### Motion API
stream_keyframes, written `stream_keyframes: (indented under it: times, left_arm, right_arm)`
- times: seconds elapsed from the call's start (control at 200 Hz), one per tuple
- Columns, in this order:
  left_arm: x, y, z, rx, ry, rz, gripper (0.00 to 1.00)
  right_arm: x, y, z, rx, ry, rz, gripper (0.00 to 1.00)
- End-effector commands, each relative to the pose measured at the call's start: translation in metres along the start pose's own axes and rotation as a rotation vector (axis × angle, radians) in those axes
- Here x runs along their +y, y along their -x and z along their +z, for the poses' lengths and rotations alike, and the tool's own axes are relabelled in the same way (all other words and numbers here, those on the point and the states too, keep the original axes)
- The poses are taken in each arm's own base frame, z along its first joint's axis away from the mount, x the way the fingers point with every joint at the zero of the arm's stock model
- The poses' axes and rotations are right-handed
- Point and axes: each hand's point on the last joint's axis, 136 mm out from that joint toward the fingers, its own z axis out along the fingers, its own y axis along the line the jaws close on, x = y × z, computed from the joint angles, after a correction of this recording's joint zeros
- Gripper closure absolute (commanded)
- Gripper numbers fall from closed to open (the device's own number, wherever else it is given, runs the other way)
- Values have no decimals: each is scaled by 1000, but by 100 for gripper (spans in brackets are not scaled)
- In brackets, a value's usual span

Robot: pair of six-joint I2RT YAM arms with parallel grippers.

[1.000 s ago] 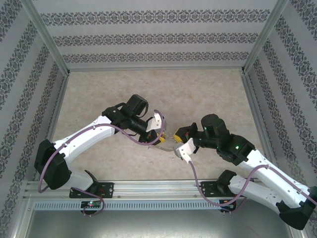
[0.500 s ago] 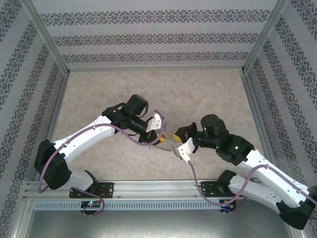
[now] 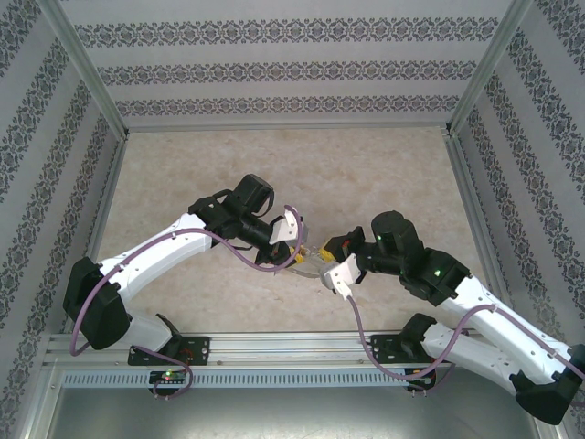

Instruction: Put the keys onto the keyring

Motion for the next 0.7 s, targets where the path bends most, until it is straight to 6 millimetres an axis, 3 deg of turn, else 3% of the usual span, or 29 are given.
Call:
stream_keyframes:
  times: [0.0,0.16,0.27,0.31,0.32,0.335,0.35,0.695]
  left_arm:
    - [1,3,-3,-3,16,77,91]
    - [13,5,-12,-46,34,58,83]
    - [20,8,-17,-60,50,67,62]
    - [22,9,-19,-66,54,69,43]
    - [22,9,-20,-67,54,69,31]
    - [23,9,-21,-71,54,70,6]
    - [23,10,-21,-73,53,72,0]
    - [26,22,-45,-176,129,101,0]
  right_arm:
    - [9,8,-8,-50,39,73,100]
    - [16,9,-10,-73,89,183,100]
    - [14,5,-4,-78,78,258,100]
    - [11,4,0,-82,69,298,100]
    - [11,4,1,-84,69,305,100]
    - [10,4,1,-89,68,316,100]
    - [10,4,2,-93,68,326,100]
    - [-7,-12,23,-123,-73,574,100]
